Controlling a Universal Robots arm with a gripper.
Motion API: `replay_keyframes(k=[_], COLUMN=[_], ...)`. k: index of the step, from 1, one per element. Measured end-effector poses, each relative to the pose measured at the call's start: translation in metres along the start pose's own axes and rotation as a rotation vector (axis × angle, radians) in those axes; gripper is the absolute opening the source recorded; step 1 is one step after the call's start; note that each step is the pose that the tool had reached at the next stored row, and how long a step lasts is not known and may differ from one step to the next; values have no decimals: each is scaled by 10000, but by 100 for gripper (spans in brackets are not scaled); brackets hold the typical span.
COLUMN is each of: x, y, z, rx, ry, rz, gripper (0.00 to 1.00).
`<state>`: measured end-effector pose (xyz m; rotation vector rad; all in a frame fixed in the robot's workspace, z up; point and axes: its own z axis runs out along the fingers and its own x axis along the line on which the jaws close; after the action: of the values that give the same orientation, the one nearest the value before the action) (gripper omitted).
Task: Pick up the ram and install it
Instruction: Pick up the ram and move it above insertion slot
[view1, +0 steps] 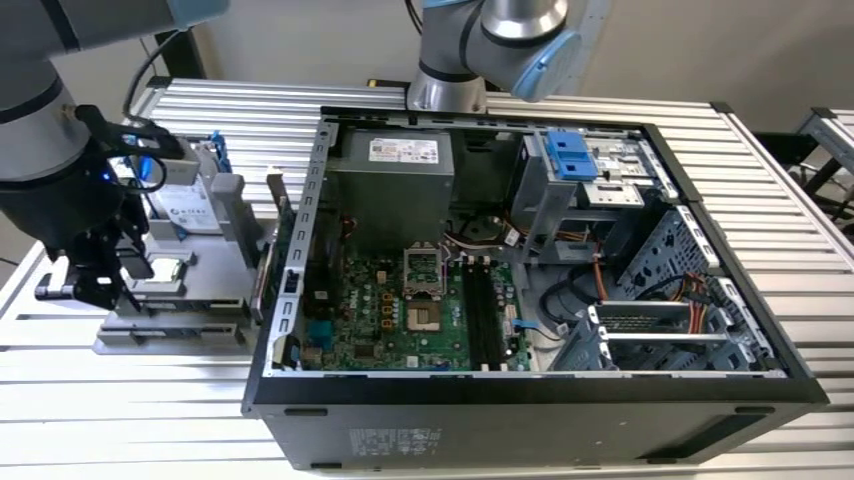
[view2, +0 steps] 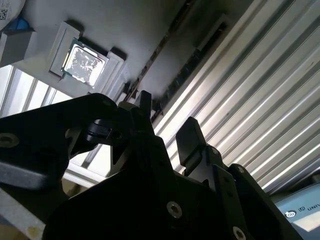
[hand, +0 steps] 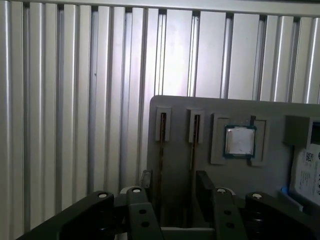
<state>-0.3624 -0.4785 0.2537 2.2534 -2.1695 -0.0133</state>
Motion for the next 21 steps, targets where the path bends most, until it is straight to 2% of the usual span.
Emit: replay_keyframes(k=[11,21], x=[-1,1], y=[-5,-40], z=[161,320], rx=[0,-2], ry=[-1,-4], rz=[82,219], gripper=[100,100])
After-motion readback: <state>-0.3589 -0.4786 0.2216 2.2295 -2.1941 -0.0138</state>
